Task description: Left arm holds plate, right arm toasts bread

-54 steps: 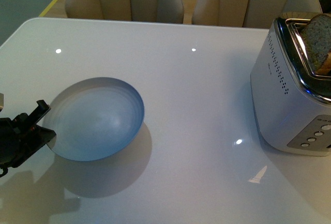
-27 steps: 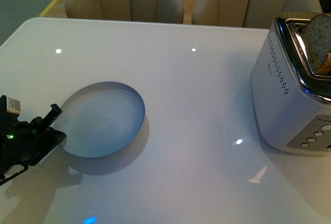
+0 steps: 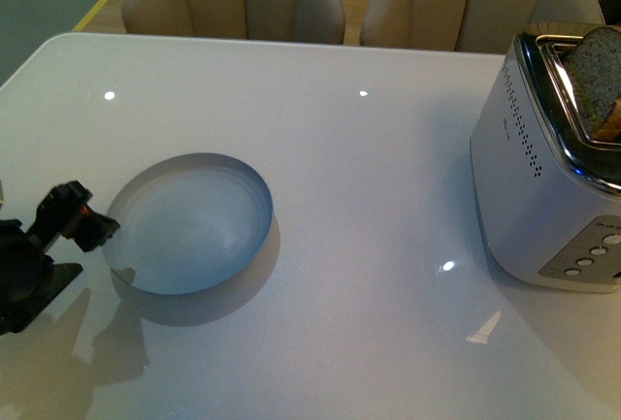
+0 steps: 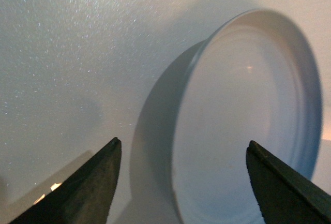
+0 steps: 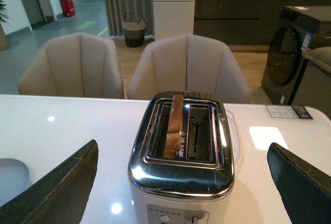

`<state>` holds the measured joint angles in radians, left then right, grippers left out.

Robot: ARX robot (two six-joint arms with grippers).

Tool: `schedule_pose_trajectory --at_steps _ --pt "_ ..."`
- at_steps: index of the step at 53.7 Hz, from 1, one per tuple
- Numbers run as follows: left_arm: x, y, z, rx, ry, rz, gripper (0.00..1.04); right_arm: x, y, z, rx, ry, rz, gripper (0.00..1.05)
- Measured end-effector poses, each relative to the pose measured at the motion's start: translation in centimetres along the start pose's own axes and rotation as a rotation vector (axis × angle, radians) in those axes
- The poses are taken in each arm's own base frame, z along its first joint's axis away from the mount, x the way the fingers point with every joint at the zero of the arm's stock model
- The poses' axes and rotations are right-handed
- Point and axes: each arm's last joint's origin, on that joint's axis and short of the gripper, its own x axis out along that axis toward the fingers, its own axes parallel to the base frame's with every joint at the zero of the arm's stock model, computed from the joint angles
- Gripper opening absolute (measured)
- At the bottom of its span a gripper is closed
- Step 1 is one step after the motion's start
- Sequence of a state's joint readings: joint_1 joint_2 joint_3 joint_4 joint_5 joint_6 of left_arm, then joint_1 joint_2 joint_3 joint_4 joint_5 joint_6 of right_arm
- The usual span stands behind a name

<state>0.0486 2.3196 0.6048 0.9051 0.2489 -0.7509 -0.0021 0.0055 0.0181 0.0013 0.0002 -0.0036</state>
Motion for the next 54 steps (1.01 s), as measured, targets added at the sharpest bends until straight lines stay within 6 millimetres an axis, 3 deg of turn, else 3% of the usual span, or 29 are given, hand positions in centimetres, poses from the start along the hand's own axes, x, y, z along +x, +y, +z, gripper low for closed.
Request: schedule_pose_trajectory --at_steps 3,7,15,31,34,40,44,54 --pt "-2.0 -1.3 0.2 0.008 -0.047 -0.036 0.89 0.0 0.0 0.0 0.000 0.000 0.000 0.96" --pt "-4.1 -2.5 0.0 0.025 -0.074 -0.070 0.99 0.0 0.0 0.0 0.000 0.000 0.000 0.96" --pt "-8.2 -3.7 -1.4 0.050 -0.095 -0.077 0.98 0.0 0.0 0.0 0.000 0.000 0.000 0.96" --pt "-13.7 -5.8 -2.1 0.108 -0.204 -0.045 0.96 0.0 0.0 0.0 0.000 0.000 0.000 0.96" --pt "-14.5 -6.2 -2.4 0.247 -0.359 -0.088 0.84 0.0 0.0 0.0 0.000 0.000 0.000 0.96" --pt "-18.5 -7.1 -2.1 0.652 -0.788 -0.191 0.56 0.0 0.0 0.0 0.000 -0.001 0.000 0.96" --pt "-19.6 -6.8 -2.3 0.748 -0.820 -0.155 0.38 0.0 0.0 0.0 0.000 -0.001 0.000 0.96" --pt "-21.1 -6.0 -1.9 0.806 -0.831 -0.136 0.06 0.0 0.0 0.0 0.000 -0.001 0.000 0.96"
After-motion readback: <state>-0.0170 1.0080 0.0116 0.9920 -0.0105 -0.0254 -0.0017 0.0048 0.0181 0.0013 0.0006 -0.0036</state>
